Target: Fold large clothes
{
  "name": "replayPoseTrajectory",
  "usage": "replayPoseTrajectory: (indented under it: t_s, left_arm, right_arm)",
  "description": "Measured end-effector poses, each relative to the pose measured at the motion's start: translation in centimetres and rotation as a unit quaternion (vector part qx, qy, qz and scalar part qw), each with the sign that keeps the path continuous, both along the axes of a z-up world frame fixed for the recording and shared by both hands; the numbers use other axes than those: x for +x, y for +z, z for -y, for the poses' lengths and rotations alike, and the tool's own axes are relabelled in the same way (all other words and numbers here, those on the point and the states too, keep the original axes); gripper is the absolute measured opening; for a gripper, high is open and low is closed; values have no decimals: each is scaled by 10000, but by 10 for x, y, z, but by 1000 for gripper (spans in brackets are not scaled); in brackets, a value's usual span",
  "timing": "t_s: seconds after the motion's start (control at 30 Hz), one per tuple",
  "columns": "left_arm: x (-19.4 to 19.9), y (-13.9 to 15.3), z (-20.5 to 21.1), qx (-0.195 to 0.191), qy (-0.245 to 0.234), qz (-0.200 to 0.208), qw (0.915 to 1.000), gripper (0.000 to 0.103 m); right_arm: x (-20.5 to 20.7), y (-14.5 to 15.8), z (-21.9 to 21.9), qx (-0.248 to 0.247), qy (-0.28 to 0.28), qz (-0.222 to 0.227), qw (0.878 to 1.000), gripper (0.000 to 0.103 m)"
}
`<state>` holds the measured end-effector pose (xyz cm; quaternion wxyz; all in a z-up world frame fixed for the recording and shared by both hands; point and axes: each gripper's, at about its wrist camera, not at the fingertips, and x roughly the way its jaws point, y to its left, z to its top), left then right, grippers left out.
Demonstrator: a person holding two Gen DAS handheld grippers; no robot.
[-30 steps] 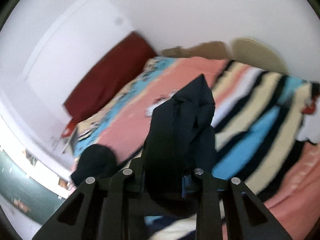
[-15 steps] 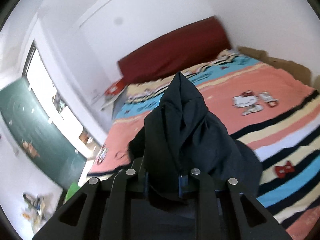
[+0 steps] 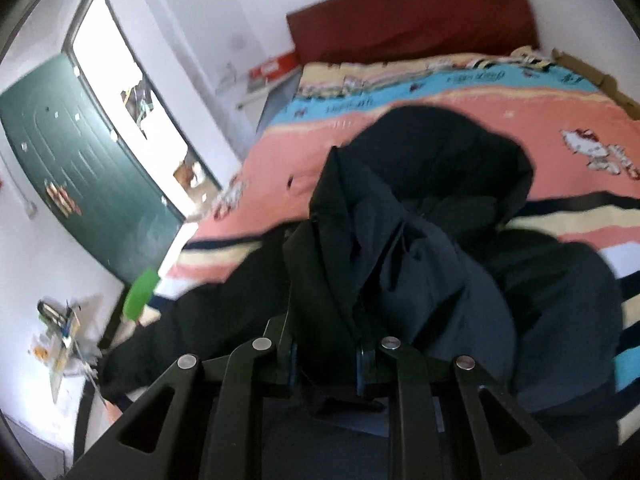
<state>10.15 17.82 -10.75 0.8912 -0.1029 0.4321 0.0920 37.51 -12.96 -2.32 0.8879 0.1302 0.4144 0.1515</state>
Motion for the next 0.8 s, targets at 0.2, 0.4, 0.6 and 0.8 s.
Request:
replayPoseTrajectory:
  t_s: [0.2, 0.4, 0.6, 0.8]
  left_arm:
    - [10, -11, -2, -5, 2, -149, 9999, 90]
    - [14, -8, 6, 134, -102, -188, 9997, 90]
    - [13, 5, 10, 257, -89, -113, 9996, 90]
    - [10, 20, 25, 319, -172, -49, 9993, 90]
  right_arm:
    - [-5, -54, -54, -586, 656, -447, 9951, 20]
    - [-7, -100, -90, -1192, 969, -785, 9850, 24]
    - [1, -104, -111, -1246, 1022, -814, 9836, 44]
    - [-17, -84, -132, -1238, 1433, -568, 9803, 69]
